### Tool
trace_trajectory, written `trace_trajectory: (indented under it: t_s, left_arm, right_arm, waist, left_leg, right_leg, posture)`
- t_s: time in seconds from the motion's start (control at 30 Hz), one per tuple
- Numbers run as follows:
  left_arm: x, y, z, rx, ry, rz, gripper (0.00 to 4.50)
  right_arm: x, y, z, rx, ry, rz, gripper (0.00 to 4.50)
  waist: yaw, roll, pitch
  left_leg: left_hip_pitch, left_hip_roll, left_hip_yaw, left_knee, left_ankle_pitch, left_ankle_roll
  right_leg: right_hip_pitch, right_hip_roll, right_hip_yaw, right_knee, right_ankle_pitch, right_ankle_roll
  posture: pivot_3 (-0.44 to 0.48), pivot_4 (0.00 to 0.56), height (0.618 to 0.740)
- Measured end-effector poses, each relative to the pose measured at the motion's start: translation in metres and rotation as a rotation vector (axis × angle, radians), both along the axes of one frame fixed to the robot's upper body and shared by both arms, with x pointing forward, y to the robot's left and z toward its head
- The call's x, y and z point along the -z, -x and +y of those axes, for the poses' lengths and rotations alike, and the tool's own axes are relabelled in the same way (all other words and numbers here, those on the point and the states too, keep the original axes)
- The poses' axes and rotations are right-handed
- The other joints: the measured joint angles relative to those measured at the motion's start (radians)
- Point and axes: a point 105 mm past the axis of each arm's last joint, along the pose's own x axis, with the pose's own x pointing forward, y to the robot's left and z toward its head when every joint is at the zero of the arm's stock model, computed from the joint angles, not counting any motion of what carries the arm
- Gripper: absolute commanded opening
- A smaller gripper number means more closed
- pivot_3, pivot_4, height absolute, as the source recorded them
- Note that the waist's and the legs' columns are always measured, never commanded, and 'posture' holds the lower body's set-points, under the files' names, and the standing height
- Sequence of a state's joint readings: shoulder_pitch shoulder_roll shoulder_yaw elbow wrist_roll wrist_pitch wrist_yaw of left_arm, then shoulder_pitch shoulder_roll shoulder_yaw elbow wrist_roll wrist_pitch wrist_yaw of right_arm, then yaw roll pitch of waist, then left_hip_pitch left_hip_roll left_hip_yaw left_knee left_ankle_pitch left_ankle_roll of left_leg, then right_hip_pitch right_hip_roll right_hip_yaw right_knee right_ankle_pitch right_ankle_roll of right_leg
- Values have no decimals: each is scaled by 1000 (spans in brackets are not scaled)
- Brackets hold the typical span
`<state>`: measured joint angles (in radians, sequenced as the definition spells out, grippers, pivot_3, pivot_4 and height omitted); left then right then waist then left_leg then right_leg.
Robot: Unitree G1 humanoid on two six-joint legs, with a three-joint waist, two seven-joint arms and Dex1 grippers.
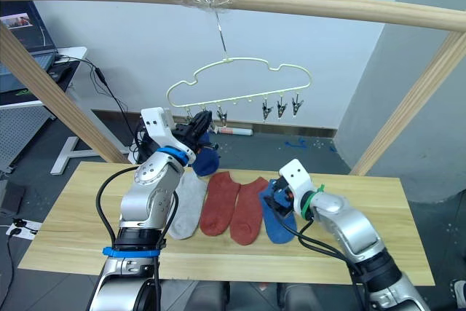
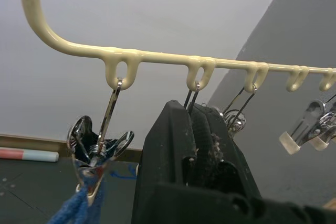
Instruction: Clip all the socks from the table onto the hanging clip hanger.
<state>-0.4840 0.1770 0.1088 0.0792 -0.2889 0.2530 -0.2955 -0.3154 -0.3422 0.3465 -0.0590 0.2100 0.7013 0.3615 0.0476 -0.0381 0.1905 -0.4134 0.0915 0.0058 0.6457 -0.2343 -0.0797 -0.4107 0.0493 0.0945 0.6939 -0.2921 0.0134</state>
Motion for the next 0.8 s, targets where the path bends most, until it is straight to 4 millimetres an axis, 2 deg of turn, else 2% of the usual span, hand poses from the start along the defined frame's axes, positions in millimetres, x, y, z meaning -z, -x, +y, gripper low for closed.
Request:
trace_trajectory:
  t_s: [0.13, 0.23, 0.3, 0.47, 0.67, 0.8]
  left_arm:
    - [-1, 3, 0, 0, 1, -4, 12]
    - [0, 5, -1, 4, 1, 0, 12]
    - [0, 5, -1, 4, 0, 2, 0]
    - [0, 7, -1, 4, -1, 2, 0]
    - [1, 8, 0, 4, -1, 3, 0]
    - [2, 9, -2, 24, 22, 26, 0]
  right_arm:
    - [29, -7, -3, 56, 27, 63, 4500]
    - [42, -11, -5, 75, 48, 88, 4500]
    - [45, -14, -7, 82, 62, 84, 3942]
    - [47, -16, -5, 78, 55, 74, 2231]
    - [52, -3, -8, -44, 157, -2, 72]
    - [55, 8, -23, -98, 216, -32, 72]
  waist:
    - [4, 0, 0]
    - [5, 0, 0]
    - [5, 0, 0]
    - [5, 0, 0]
    - [8, 0, -1]
    - [9, 0, -1]
  left_leg:
    - [0, 0, 0, 0, 0, 0]
    - [0, 0, 0, 0, 0, 0]
    - [0, 0, 0, 0, 0, 0]
    - [1, 0, 0, 0, 0, 0]
    - [1, 0, 0, 0, 0, 0]
    - [4, 0, 1, 0, 0, 0]
  right_leg:
    - [0, 0, 0, 0, 0, 0]
    - [0, 0, 0, 0, 0, 0]
    - [0, 0, 0, 0, 0, 0]
    - [0, 0, 0, 1, 0, 0]
    - [1, 0, 1, 1, 0, 0]
    - [4, 0, 1, 0, -1, 1]
  posture:
    - [188, 179, 740]
    - [194, 180, 740]
    - [201, 179, 740]
    - [206, 175, 740]
    - [205, 170, 740]
    - [203, 167, 740]
